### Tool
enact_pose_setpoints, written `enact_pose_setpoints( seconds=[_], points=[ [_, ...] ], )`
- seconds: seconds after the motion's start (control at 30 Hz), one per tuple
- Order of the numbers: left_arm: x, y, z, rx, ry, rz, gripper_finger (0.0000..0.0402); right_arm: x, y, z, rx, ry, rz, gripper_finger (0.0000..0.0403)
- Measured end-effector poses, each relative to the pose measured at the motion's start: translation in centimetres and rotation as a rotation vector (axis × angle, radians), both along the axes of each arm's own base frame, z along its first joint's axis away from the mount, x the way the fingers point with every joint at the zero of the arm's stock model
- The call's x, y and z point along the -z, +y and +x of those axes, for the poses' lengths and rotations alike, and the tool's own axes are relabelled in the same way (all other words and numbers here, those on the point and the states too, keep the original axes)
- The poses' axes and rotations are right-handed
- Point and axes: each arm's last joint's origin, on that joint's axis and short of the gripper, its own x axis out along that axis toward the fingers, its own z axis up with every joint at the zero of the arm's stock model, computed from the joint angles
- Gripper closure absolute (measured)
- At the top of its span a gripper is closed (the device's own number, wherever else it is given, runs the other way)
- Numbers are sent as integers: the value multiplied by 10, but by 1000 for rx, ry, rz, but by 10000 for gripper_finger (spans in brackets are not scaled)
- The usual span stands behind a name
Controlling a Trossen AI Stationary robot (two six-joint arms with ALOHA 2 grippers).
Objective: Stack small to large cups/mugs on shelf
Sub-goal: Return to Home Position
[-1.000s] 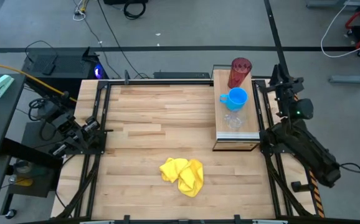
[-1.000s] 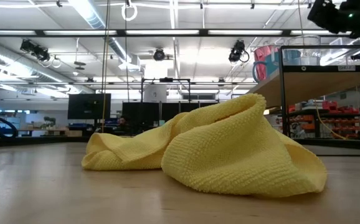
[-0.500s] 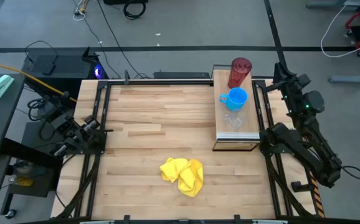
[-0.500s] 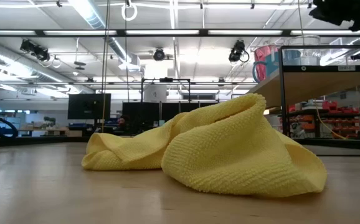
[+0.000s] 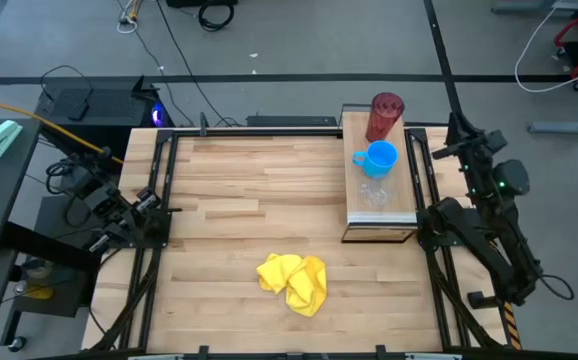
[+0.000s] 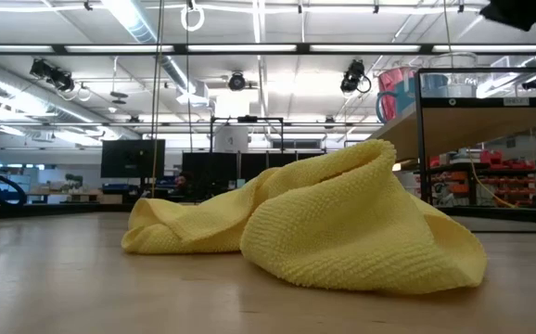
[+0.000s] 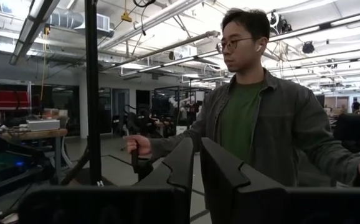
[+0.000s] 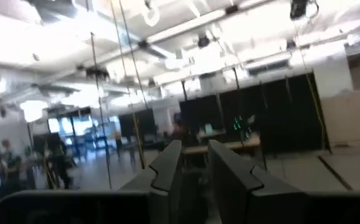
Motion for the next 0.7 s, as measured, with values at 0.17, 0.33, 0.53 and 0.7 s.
enact_pose_setpoints(
  seconds=[0.17, 0.33, 0.53, 0.7],
  points=[
    [0, 0, 0, -4, -3, 10, 371, 10, -7, 4, -6, 49, 79, 318],
    [3, -1, 1, -9, 12, 38, 369, 36, -17, 10, -25, -9, 127, 318],
    [3, -1, 1, -8, 14, 40, 361, 51, -24, 15, -36, -40, 102, 318],
    [14, -5, 6, -9, 33, 41, 365, 63, -29, 16, 3, -12, 153, 318]
  ],
)
